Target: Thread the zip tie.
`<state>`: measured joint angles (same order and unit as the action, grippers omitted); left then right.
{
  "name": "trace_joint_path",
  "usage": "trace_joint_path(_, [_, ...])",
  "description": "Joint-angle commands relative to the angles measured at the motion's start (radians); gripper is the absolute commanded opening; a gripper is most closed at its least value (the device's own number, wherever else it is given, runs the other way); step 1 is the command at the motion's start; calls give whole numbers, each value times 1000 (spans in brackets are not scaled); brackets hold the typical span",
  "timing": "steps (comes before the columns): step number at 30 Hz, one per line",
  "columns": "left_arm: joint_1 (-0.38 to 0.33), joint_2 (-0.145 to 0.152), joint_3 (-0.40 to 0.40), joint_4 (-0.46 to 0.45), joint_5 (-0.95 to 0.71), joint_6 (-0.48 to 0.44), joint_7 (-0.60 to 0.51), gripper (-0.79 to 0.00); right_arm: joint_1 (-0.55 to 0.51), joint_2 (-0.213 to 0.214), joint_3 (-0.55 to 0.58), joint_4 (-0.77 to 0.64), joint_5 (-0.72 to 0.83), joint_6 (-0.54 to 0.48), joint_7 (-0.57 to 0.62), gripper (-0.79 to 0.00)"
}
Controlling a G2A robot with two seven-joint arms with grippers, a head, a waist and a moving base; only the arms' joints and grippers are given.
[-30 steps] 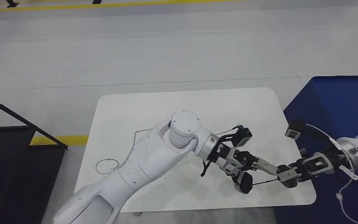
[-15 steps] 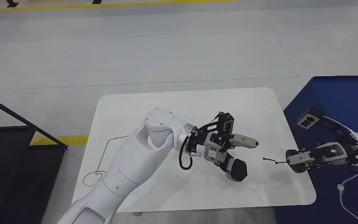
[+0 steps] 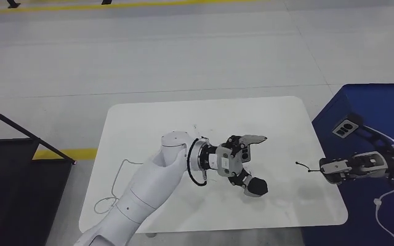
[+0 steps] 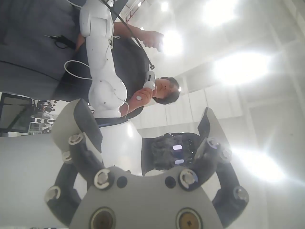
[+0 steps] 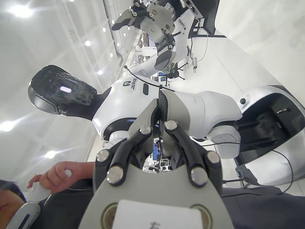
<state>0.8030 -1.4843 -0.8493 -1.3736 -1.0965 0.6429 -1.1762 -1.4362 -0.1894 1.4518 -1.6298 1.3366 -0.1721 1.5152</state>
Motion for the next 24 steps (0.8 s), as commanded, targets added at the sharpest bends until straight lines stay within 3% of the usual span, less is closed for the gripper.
trace_joint_path(1, [23,-4,-4,2,-83,49,99,0,1,-7,8,1,38,3,6,-785])
trace_joint_path(9, [104,-23,-72,0,-486,179,499,0,-3,-28,58,27,109,33,21,-785])
trace_joint_path(12, [131,-28,-87,-61,-636,187,634,0,-8,-35,72,19,94,53,21,-785])
trace_joint_path(15, [136,-25,-107,-114,-651,169,740,0,-10,-41,84,11,83,76,21,-785])
trace_joint_path(19, [131,-15,-122,-154,-501,129,748,0,-11,-50,97,-6,63,108,21,-785])
trace_joint_path(24, [134,-5,-123,-127,-364,82,655,0,-8,-62,105,-23,74,148,21,-785])
